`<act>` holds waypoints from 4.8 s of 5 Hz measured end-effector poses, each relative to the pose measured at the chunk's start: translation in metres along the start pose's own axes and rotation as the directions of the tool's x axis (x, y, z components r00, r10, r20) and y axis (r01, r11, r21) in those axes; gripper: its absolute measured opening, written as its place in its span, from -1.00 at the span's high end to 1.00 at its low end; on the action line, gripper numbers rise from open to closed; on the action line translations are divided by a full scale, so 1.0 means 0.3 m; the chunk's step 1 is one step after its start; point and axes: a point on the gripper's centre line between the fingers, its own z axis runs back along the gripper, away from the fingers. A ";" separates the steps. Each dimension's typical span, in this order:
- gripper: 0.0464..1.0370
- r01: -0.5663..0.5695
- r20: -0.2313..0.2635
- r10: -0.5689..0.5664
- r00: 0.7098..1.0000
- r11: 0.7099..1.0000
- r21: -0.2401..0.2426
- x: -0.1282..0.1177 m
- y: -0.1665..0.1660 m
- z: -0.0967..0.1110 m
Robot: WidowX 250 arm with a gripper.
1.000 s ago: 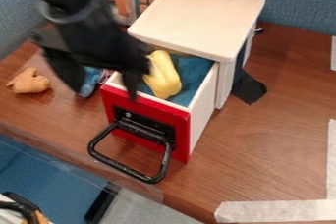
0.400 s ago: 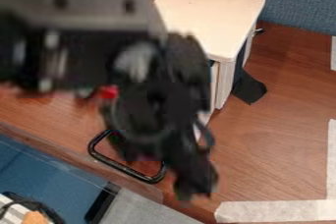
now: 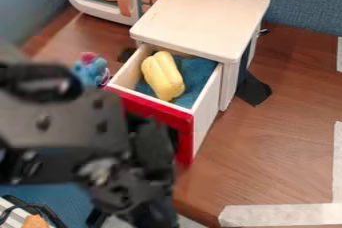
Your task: Close the drawer
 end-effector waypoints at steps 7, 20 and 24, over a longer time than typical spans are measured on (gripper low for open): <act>-0.93 -0.077 -0.067 0.077 0.995 0.997 0.004 -0.056 0.165 -0.179; -0.92 -0.121 -0.042 0.121 0.992 0.993 0.006 0.176 0.258 -0.207; -0.92 -0.117 -0.032 0.118 0.993 0.993 0.013 0.264 0.280 -0.214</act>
